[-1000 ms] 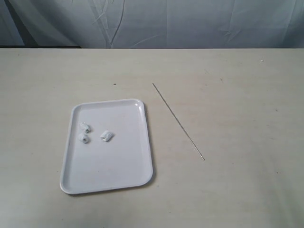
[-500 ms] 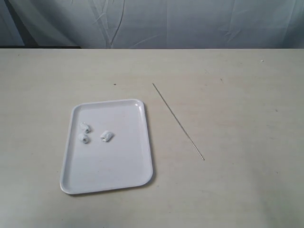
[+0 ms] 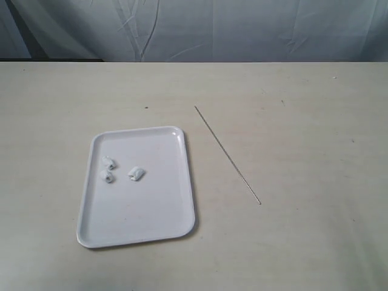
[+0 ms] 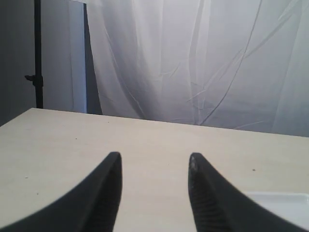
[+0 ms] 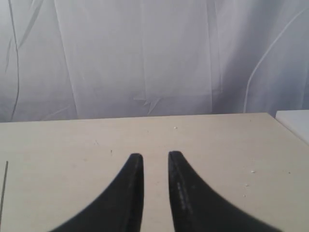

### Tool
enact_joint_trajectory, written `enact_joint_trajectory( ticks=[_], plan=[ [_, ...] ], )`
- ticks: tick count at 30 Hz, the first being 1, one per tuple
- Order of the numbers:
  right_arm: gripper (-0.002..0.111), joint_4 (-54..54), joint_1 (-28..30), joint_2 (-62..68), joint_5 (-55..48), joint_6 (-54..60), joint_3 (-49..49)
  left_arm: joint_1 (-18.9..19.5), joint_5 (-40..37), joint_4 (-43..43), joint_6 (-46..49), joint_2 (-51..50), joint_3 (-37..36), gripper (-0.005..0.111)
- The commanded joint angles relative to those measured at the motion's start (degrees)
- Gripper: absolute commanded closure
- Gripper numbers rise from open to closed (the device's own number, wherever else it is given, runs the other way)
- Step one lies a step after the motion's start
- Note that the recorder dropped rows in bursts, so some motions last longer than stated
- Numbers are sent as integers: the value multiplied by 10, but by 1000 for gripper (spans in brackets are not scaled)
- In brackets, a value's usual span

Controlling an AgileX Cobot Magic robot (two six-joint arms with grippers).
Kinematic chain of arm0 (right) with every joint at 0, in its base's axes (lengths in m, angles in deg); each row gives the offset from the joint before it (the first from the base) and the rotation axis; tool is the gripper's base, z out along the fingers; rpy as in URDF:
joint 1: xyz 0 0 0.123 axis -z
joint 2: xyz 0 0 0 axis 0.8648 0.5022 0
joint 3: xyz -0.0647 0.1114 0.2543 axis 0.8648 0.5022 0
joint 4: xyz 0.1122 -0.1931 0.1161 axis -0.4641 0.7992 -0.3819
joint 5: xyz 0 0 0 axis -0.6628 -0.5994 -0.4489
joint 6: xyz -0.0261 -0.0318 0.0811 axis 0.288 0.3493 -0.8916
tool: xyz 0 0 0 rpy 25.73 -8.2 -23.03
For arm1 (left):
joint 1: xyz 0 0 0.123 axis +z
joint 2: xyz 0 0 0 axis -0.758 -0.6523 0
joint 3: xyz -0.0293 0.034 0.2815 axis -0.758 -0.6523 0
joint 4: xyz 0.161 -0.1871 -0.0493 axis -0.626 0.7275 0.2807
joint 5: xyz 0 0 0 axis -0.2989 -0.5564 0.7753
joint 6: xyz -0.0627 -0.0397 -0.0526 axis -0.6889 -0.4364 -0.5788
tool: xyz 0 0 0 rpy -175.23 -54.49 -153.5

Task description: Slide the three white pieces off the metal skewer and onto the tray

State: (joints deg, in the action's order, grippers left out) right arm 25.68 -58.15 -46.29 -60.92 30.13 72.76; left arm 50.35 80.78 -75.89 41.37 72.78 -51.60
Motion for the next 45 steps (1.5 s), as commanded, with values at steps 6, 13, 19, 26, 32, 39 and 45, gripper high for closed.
enact_joint_trajectory(
  ticks=[6,13,19,26,32,39,45],
  plan=[
    [89,-12,3,-2,-107,17,1,5,-73,294,388,4,-3,65],
    [89,-11,3,-41,-164,11,1,5,-68,261,349,4,-3,65],
    [89,5,-2,-91,-177,11,1,5,-55,280,349,4,-3,74],
    [89,29,-41,-91,-177,11,1,5,-74,273,347,4,-3,107],
    [89,31,-40,-91,-177,11,1,5,-80,273,347,4,-3,107],
    [89,46,-40,-91,-177,-25,1,5,-79,273,349,4,-3,107],
    [89,46,-40,-91,-170,-26,1,5,-77,273,349,4,-3,107]
  ],
)
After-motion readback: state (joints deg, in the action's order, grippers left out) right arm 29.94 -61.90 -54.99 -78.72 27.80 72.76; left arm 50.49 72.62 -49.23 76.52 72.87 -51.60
